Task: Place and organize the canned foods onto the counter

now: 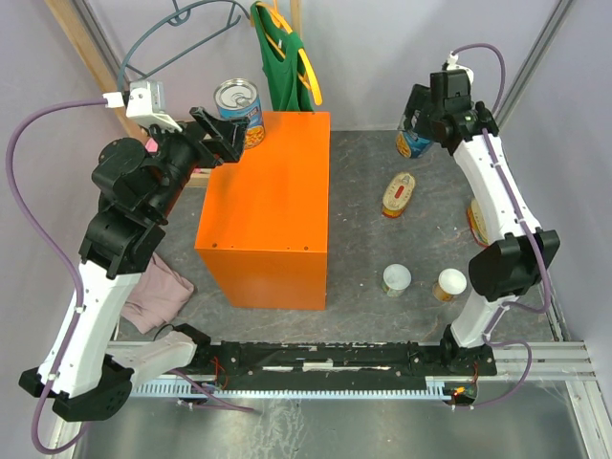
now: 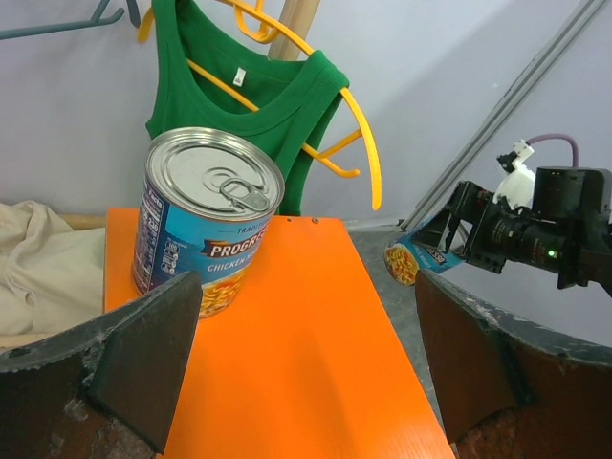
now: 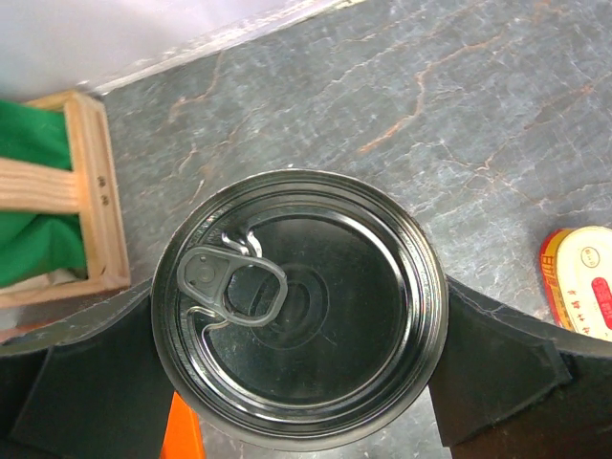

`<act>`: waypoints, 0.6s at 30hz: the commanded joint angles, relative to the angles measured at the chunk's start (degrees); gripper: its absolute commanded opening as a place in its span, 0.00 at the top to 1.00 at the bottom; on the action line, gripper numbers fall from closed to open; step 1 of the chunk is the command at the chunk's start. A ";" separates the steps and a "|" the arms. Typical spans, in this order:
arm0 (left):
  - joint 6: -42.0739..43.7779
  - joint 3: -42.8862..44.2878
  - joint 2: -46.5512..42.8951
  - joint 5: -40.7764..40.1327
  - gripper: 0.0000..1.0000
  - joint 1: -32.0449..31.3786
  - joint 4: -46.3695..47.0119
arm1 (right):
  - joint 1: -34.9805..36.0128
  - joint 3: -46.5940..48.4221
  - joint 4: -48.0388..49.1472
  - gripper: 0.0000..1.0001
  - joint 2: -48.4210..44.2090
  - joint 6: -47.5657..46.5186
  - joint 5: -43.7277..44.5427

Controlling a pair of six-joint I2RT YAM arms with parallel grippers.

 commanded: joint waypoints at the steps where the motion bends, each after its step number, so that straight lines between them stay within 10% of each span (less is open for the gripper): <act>1: 1.02 -0.29 -0.90 0.60 0.02 0.04 0.98 | 2.82 7.76 5.53 0.99 -7.27 -1.77 0.05; 18: 0.24 -0.89 0.17 0.37 0.03 0.05 1.41 | 13.29 21.09 -1.53 0.99 -11.17 -4.57 -2.56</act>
